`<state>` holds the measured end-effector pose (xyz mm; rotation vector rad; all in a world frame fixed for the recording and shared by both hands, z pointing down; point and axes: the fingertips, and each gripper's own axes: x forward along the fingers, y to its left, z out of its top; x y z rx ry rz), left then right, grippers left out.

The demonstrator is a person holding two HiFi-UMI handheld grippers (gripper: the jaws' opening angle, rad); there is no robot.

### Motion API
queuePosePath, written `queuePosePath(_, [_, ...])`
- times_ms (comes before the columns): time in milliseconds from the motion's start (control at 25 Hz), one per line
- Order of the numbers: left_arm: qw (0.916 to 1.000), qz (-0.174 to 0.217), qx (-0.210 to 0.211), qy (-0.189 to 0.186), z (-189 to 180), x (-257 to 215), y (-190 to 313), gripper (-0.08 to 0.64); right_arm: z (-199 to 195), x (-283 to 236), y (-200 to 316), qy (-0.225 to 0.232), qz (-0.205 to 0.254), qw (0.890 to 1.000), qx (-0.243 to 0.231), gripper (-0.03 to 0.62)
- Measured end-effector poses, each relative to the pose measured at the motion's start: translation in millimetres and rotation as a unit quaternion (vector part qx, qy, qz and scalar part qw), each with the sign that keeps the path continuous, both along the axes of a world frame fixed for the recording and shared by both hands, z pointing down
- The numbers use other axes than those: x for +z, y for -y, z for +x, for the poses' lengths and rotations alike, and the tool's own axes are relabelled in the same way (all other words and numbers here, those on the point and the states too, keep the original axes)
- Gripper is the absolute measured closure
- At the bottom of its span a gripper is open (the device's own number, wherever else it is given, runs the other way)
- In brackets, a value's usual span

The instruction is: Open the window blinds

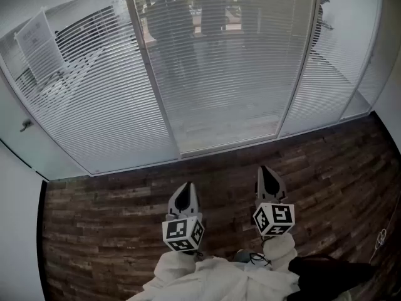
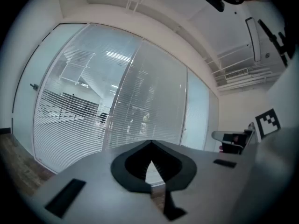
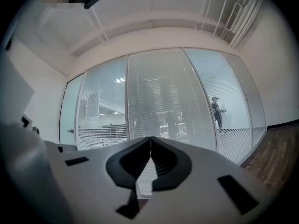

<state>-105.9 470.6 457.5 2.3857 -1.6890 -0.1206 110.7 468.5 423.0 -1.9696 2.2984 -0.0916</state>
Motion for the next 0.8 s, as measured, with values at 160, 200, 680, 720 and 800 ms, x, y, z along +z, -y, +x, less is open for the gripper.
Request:
queuePosePath(160, [1.0, -0.002, -0.002, 0.003, -12.0, 3.8, 12.6, 0.561, -10.9, -0.2, 11.0, -0.005, 0.006, 1.0, 0.001, 0.58])
queuePosePath(200, [1.0, -0.001, -0.002, 0.004, -15.0, 3.8, 16.6, 0.561, -14.6, -0.8, 14.0, -0.006, 0.009, 1.0, 0.0, 0.58])
queuePosePath(680, [0.9999, 0.001, 0.011, 0.009, -10.9, 12.3, 79.8, 0.561, -15.9, 14.9, 72.9, 0.004, 0.002, 1.0, 0.01, 0.58])
queuePosePath(720, [0.9999, -0.003, 0.009, 0.008, -10.0, 15.7, 88.8, 0.561, -13.8, 17.1, 82.7, 0.004, 0.001, 1.0, 0.01, 0.58])
queuePosePath(800, [0.9999, -0.01, 0.004, 0.009, -8.0, 21.1, 110.4, 0.561, -9.5, 21.5, 106.4, 0.005, -0.004, 1.0, 0.008, 0.58])
